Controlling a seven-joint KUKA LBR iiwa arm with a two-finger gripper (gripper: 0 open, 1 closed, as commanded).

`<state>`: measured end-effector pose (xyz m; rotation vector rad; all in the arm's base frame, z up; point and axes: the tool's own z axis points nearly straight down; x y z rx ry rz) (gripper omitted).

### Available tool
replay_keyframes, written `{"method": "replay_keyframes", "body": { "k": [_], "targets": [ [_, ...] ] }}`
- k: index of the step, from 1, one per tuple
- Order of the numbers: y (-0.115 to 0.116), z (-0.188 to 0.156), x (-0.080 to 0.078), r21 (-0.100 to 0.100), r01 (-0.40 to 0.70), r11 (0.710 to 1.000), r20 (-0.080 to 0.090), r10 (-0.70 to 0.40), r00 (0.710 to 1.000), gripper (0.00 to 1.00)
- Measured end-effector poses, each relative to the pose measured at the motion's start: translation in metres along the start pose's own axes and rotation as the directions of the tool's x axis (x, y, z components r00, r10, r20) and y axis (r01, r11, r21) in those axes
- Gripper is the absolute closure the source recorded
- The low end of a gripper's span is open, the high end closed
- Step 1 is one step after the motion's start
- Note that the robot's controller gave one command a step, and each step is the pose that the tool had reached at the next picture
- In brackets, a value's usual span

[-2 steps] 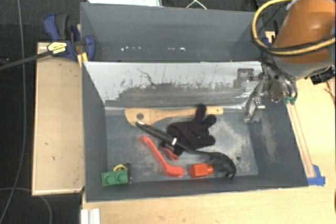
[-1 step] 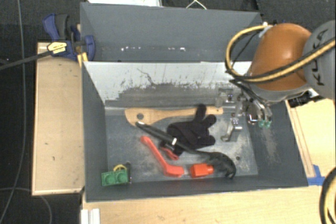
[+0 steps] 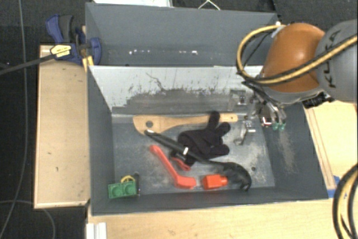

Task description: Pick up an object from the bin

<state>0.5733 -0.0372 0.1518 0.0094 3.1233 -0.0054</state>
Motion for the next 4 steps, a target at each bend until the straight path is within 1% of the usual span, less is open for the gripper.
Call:
{"method": "replay_keyframes", "body": {
  "k": [1, 2, 3, 4],
  "targets": [
    [0.037, 0.031, 0.04, -0.003, -0.14, 0.99, -0.009, 0.14, 0.99, 0.0],
    [0.03, 0.071, 0.021, 0.0, -0.086, 0.996, 0.0, 0.086, 0.996, 0.0],
    [0.064, 0.077, 0.031, -0.003, -0.136, 0.991, -0.001, 0.136, 0.991, 1.0],
    [0.064, 0.077, 0.031, -0.003, -0.135, 0.991, -0.001, 0.135, 0.991, 1.0]
  ]
}}
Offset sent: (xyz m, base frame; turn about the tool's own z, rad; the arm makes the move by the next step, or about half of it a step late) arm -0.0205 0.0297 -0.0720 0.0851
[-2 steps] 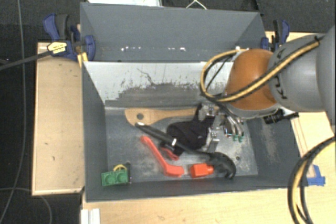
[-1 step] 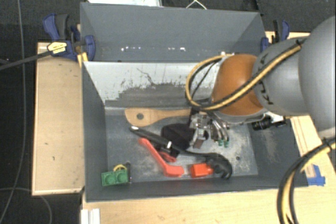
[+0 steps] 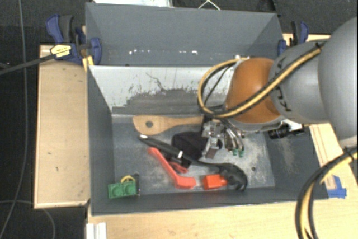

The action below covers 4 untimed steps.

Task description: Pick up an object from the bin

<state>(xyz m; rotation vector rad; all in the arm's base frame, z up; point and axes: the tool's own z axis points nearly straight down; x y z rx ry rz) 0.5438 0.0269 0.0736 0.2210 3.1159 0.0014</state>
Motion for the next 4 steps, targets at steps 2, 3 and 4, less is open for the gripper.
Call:
{"method": "replay_keyframes", "body": {
  "k": [2, 3, 4],
  "targets": [
    [0.013, 0.002, -0.004, -0.002, -0.005, 1.0, 0.009, 0.005, 1.0, 1.0],
    [0.027, -0.011, 0.006, -0.003, -0.012, 1.0, 0.008, 0.012, 1.0, 1.0],
    [0.029, -0.005, -0.001, -0.002, -0.017, 1.0, 0.012, 0.017, 1.0, 0.0]
  ]
}}
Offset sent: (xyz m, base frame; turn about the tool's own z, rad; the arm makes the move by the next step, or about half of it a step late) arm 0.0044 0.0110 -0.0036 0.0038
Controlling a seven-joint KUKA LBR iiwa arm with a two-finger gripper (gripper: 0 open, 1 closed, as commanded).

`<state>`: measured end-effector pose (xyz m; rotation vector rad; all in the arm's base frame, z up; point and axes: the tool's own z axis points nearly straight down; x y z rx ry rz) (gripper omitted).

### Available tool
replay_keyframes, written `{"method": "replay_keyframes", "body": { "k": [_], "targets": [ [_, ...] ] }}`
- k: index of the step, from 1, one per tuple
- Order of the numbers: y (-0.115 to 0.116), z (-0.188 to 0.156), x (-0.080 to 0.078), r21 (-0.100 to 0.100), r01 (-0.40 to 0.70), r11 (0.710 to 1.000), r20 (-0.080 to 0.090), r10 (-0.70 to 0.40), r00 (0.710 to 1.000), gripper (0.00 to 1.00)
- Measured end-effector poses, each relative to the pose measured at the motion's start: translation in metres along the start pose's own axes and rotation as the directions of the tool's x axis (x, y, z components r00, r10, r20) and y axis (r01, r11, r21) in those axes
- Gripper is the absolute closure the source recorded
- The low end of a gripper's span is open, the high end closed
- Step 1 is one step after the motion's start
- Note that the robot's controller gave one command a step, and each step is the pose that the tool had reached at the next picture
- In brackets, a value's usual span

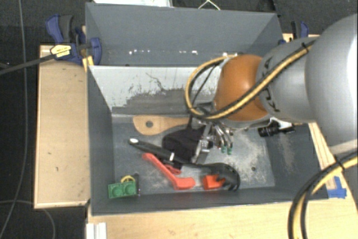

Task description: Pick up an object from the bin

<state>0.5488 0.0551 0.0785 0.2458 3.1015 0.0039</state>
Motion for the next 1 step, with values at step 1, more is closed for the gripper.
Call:
{"method": "replay_keyframes", "body": {
  "k": [1],
  "targets": [
    [0.0002, -0.0002, 0.0, 0.0, 0.001, 1.0, 0.0, -0.001, 1.0, 0.0]
  ]
}}
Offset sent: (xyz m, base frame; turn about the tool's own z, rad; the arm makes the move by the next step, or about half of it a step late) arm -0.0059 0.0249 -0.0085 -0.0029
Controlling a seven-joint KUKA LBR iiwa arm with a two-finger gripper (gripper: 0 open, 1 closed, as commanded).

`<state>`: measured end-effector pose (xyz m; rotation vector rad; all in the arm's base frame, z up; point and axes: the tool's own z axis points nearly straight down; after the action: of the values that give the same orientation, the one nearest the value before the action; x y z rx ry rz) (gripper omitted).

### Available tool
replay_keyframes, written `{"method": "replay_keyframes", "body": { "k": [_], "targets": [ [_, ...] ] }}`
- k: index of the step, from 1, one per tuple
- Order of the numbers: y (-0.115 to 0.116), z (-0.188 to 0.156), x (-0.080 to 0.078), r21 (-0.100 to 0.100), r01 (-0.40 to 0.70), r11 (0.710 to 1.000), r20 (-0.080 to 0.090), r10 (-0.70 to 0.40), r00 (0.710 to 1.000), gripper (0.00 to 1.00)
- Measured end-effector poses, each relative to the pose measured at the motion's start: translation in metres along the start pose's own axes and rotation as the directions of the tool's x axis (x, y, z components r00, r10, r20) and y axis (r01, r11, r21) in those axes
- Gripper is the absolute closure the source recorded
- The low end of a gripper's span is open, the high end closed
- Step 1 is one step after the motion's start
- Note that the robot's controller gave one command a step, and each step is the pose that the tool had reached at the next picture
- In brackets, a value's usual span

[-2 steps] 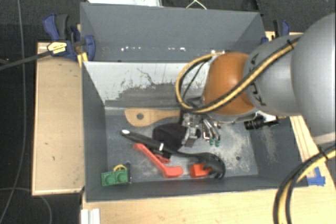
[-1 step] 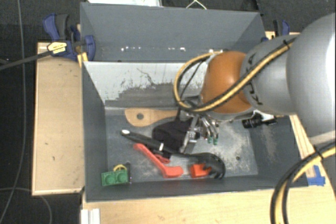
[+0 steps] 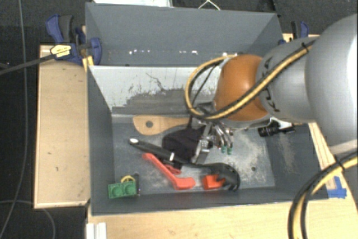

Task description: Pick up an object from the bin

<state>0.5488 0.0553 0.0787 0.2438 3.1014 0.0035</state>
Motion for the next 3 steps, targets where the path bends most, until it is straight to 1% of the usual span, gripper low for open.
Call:
{"method": "replay_keyframes", "body": {
  "k": [1, 2, 3],
  "targets": [
    [0.0239, 0.007, 0.0084, -0.002, 0.004, 1.0, 0.003, -0.004, 1.0, 0.0],
    [0.0249, 0.0077, 0.001, -0.001, 0.008, 1.0, 0.005, -0.008, 1.0, 1.0],
    [0.0249, 0.0077, 0.001, -0.001, 0.009, 1.0, 0.005, -0.009, 1.0, 1.0]
  ]
}}
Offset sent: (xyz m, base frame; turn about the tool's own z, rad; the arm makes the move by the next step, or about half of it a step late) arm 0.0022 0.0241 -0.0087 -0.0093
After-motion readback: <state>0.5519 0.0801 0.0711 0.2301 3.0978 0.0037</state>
